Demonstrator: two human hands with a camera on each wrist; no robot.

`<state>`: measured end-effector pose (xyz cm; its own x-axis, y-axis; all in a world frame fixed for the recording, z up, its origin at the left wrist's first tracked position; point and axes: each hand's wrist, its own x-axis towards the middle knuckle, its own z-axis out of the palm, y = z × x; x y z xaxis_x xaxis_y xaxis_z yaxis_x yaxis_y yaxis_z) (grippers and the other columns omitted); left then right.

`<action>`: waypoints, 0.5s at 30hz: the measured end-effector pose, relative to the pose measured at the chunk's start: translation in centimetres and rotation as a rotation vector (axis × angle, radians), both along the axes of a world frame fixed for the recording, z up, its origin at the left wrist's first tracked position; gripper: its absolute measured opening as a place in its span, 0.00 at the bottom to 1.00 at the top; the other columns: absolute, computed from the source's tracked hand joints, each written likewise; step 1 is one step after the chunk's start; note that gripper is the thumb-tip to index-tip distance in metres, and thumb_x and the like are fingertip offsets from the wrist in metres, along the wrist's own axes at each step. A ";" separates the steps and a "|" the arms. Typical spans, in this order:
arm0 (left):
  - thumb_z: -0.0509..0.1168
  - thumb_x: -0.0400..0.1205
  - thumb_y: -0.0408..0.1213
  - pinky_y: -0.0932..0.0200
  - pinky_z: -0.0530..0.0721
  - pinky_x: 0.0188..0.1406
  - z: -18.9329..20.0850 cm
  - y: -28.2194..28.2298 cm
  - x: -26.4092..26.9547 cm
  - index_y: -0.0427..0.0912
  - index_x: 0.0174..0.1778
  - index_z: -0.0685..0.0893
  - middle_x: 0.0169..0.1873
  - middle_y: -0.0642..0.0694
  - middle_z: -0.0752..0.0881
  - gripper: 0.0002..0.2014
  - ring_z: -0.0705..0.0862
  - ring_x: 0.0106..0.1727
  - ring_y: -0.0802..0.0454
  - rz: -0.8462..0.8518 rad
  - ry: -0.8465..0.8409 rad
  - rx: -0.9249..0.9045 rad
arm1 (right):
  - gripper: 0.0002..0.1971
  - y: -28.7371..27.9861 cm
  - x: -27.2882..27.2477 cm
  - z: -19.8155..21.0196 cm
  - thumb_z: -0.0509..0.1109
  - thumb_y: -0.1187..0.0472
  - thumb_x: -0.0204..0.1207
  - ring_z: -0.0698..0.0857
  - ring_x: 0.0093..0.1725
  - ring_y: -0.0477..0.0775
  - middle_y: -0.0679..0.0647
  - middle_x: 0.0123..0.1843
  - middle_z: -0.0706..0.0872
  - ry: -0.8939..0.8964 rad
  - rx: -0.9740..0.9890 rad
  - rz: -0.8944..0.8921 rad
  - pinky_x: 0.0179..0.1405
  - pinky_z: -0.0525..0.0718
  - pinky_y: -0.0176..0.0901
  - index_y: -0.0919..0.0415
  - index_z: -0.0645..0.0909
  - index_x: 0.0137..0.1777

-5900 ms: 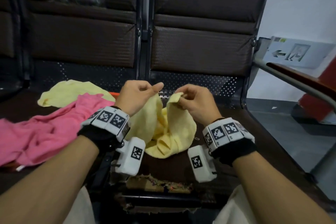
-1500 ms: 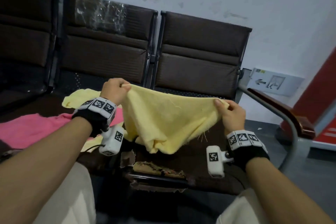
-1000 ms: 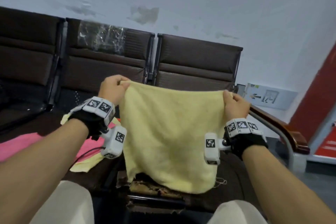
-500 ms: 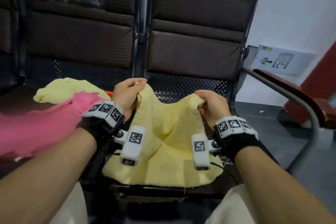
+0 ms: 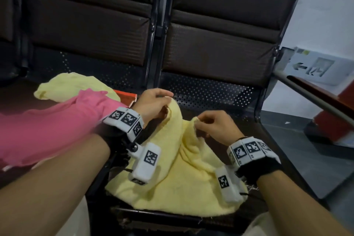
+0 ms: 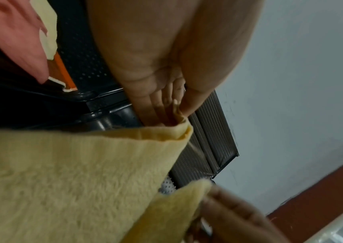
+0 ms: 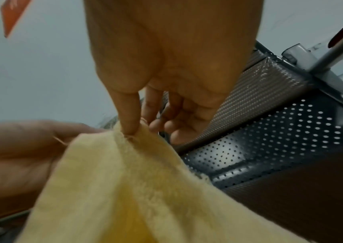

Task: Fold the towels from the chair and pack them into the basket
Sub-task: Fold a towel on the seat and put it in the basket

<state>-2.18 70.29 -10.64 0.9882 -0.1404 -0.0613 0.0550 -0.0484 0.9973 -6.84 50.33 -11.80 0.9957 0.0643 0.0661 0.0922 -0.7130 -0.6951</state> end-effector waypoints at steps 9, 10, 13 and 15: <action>0.63 0.82 0.29 0.53 0.87 0.43 -0.1 -0.9 -1.8 0.34 0.54 0.86 0.44 0.37 0.87 0.08 0.86 0.43 0.47 -0.210 -0.083 0.101 | 0.08 1.9 -0.4 1.1 0.75 0.58 0.74 0.80 0.32 0.48 0.58 0.32 0.84 -0.166 0.227 0.053 0.33 0.80 0.48 0.61 0.85 0.38; 0.62 0.83 0.30 0.54 0.87 0.42 0.1 -1.1 -2.2 0.34 0.54 0.85 0.45 0.37 0.87 0.09 0.86 0.44 0.47 -0.232 -0.079 0.098 | 0.08 1.9 -0.4 1.0 0.76 0.57 0.73 0.79 0.32 0.45 0.56 0.31 0.84 -0.151 0.195 0.047 0.34 0.79 0.44 0.61 0.86 0.38; 0.59 0.85 0.34 0.54 0.86 0.46 0.4 -1.3 -3.3 0.35 0.56 0.85 0.46 0.36 0.87 0.11 0.85 0.46 0.46 -0.310 -0.074 0.095 | 0.10 2.2 -0.7 1.0 0.77 0.54 0.72 0.78 0.27 0.40 0.47 0.27 0.82 -0.112 0.198 -0.004 0.29 0.75 0.34 0.58 0.85 0.34; 0.60 0.85 0.35 0.53 0.86 0.50 0.5 -1.1 -4.0 0.35 0.59 0.84 0.48 0.36 0.88 0.12 0.86 0.47 0.46 -0.351 -0.096 0.105 | 0.11 2.2 -1.0 1.1 0.77 0.52 0.71 0.78 0.25 0.37 0.44 0.24 0.81 -0.115 0.226 -0.017 0.26 0.74 0.31 0.57 0.84 0.33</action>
<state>-6.16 69.18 -10.09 0.8831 -0.4692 -0.0030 -0.0763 -0.1498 0.9858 -7.79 52.55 -10.69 0.9817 0.0181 0.1894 0.1688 -0.5426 -0.8229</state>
